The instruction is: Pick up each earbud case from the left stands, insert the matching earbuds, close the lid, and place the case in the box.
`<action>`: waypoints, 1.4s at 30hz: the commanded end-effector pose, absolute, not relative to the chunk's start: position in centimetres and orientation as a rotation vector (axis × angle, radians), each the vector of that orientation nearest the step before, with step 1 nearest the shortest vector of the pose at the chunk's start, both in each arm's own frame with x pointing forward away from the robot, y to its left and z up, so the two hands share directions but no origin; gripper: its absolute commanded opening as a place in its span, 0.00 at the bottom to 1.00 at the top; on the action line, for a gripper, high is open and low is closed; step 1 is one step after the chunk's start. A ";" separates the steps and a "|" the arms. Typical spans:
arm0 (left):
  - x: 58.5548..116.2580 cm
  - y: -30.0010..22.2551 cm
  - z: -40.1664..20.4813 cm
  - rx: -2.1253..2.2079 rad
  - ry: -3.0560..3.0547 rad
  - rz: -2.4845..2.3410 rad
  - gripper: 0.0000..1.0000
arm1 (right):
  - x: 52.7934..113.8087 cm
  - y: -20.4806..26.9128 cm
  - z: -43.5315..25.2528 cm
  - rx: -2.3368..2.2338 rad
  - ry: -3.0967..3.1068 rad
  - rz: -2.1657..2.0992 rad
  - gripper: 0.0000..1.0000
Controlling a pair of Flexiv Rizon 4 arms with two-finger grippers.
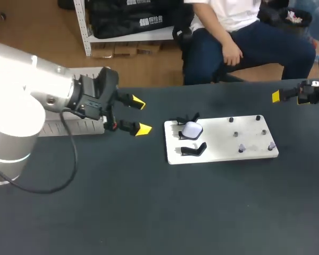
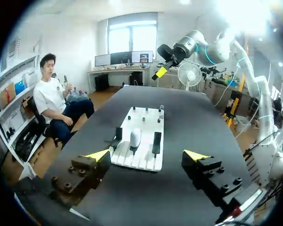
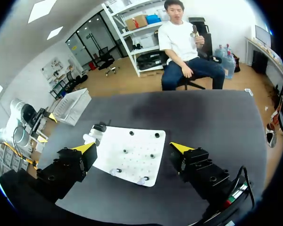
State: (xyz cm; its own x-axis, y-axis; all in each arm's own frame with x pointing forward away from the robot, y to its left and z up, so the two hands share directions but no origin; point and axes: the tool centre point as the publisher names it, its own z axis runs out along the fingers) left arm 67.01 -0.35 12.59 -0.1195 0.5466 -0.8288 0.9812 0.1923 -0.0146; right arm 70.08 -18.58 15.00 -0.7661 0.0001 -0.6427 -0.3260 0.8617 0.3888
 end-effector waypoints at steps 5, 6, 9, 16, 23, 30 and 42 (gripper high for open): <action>68.6 -3.3 10.6 1.475 1.726 -0.840 1.00 | 70.1 -18.6 15.0 -0.236 2.372 0.647 1.00; 68.6 -3.3 10.6 1.475 1.726 -0.840 1.00 | 70.1 -18.6 15.0 -0.236 2.372 0.647 1.00; 68.6 -3.3 10.6 1.475 1.726 -0.840 1.00 | 70.1 -18.6 15.0 -0.236 2.372 0.647 1.00; 68.6 -3.3 10.6 1.475 1.726 -0.840 1.00 | 70.1 -18.6 15.0 -0.236 2.372 0.647 1.00; 68.8 -3.9 10.1 1.493 1.709 -0.854 1.00 | 70.1 -18.6 15.0 -0.236 2.372 0.647 1.00; 70.0 -5.6 8.2 1.569 1.647 -0.899 1.00 | 70.1 -18.6 15.0 -0.236 2.372 0.647 1.00; 71.0 -7.6 5.7 1.644 1.584 -0.953 1.00 | 70.1 -18.6 15.0 -0.236 2.372 0.647 1.00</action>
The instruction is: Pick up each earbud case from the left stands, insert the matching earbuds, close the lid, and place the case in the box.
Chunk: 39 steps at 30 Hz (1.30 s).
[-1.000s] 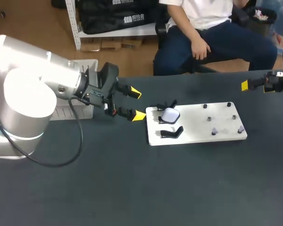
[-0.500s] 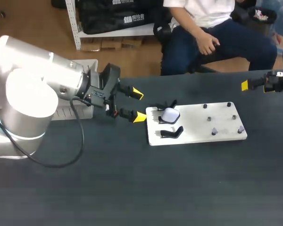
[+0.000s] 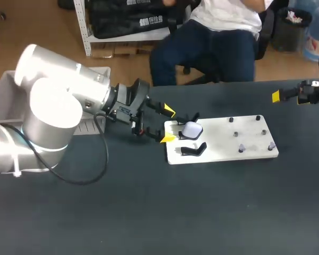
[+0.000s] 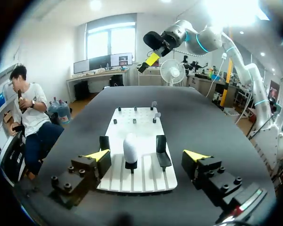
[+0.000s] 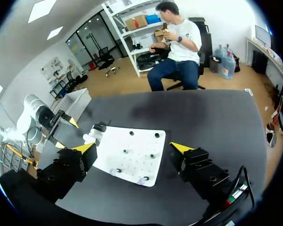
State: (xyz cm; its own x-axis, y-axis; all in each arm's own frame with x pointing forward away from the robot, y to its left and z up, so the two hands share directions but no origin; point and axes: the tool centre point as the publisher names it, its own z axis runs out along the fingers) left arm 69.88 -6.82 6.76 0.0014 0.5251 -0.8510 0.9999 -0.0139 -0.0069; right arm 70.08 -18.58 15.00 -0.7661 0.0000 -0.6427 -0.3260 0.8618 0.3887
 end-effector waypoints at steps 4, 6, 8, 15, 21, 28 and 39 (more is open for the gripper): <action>71.4 -8.1 5.0 1.649 1.574 -0.968 1.00 | 70.1 -18.6 15.0 -0.236 2.372 0.647 1.00; 71.6 -8.3 4.8 1.652 1.565 -0.972 1.00 | 70.1 -18.6 15.0 -0.236 2.372 0.647 1.00; 71.7 -8.4 4.6 1.652 1.561 -0.977 1.00 | 70.1 -18.6 15.0 -0.236 2.372 0.647 1.00; 71.8 -9.7 3.6 1.643 1.573 -0.999 1.00 | 70.1 -18.6 15.0 -0.236 2.372 0.647 1.00; 72.1 -10.3 3.1 1.628 1.588 -0.998 1.00 | 70.1 -18.6 15.0 -0.236 2.372 0.647 1.00; 72.1 -10.9 2.7 1.588 1.600 -0.996 1.00 | 70.1 -18.6 15.0 -0.236 2.372 0.647 1.00; 72.5 -11.7 1.8 1.574 1.604 -1.034 0.74 | 70.1 -18.6 15.0 -0.236 2.372 0.647 1.00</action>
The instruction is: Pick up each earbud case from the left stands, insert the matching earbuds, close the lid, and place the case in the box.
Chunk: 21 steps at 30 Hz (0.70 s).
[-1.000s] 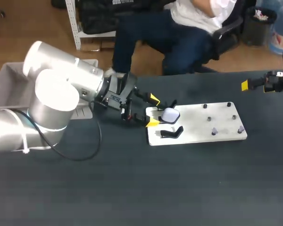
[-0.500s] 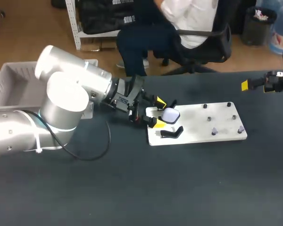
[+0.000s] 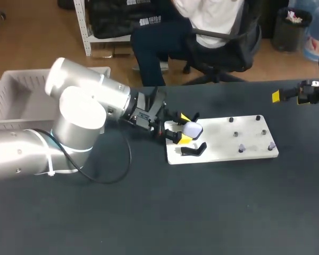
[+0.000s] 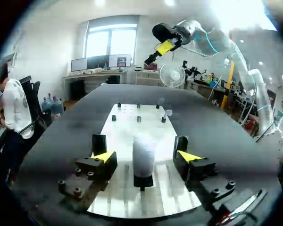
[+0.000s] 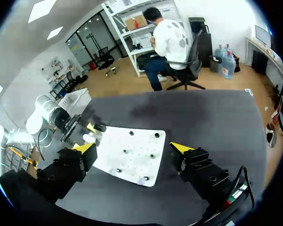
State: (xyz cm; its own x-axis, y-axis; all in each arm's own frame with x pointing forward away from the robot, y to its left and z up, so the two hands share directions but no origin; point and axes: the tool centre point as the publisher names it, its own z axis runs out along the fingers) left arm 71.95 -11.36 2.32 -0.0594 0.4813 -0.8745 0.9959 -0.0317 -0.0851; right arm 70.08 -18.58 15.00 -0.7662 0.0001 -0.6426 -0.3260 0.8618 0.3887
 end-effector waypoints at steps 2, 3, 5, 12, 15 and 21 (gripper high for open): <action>72.6 -11.8 1.7 1.571 1.607 -1.036 0.74 | 70.1 -18.6 15.0 -0.236 2.372 0.647 1.00; 72.6 -11.8 1.6 1.569 1.608 -1.036 0.74 | 70.1 -18.6 15.0 -0.236 2.372 0.647 1.00; 72.7 -11.9 1.5 1.567 1.611 -1.036 0.73 | 70.1 -18.6 15.0 -0.236 2.372 0.647 1.00; 73.0 -12.2 1.2 1.559 1.613 -1.048 0.53 | 70.1 -18.6 15.0 -0.236 2.372 0.647 1.00; 73.2 -12.3 1.2 1.559 1.613 -1.054 0.55 | 70.1 -18.6 15.0 -0.236 2.372 0.647 1.00; 73.3 -12.4 1.1 1.561 1.613 -1.060 0.51 | 70.1 -18.6 15.0 -0.236 2.372 0.647 1.00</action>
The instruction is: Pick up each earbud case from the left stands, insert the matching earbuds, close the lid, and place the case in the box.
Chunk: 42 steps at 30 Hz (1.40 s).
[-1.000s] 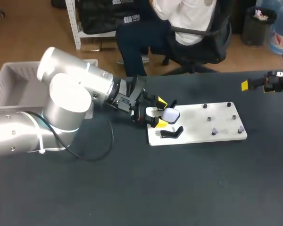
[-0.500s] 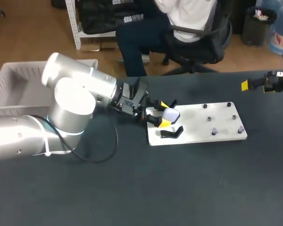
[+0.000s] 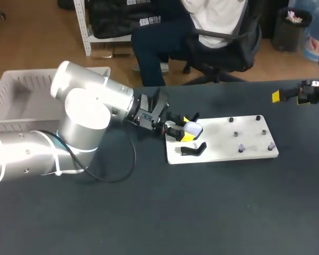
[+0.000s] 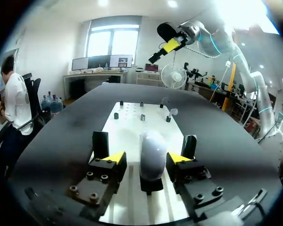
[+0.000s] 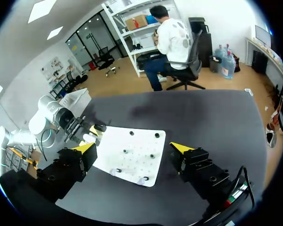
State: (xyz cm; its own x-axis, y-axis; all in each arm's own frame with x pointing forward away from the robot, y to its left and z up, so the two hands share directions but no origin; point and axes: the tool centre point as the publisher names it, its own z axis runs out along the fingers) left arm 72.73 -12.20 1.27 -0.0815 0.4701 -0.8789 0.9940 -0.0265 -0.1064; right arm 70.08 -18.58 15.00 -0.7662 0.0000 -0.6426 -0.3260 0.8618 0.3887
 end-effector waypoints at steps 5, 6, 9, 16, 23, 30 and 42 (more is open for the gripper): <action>73.4 -12.6 1.0 1.570 1.610 -1.063 0.42 | 70.1 -18.6 15.0 -0.236 2.372 0.647 1.00; 73.4 -12.6 1.0 1.572 1.610 -1.064 0.38 | 70.1 -18.6 15.0 -0.236 2.372 0.647 1.00; 73.4 -12.7 1.0 1.575 1.607 -1.065 0.22 | 70.1 -18.6 15.0 -0.236 2.372 0.647 1.00; 73.3 -12.7 1.1 1.586 1.600 -1.068 0.00 | 70.1 -18.6 15.0 -0.236 2.372 0.647 1.00; 73.0 -12.5 1.5 1.587 1.591 -1.064 0.00 | 70.1 -18.6 15.0 -0.236 2.372 0.647 1.00; 72.2 -11.9 3.1 1.555 1.578 -1.050 0.00 | 70.1 -18.6 15.0 -0.236 2.372 0.647 1.00; 71.0 -11.5 7.1 1.463 1.634 -1.034 0.00 | 70.1 -18.6 15.0 -0.236 2.372 0.647 1.00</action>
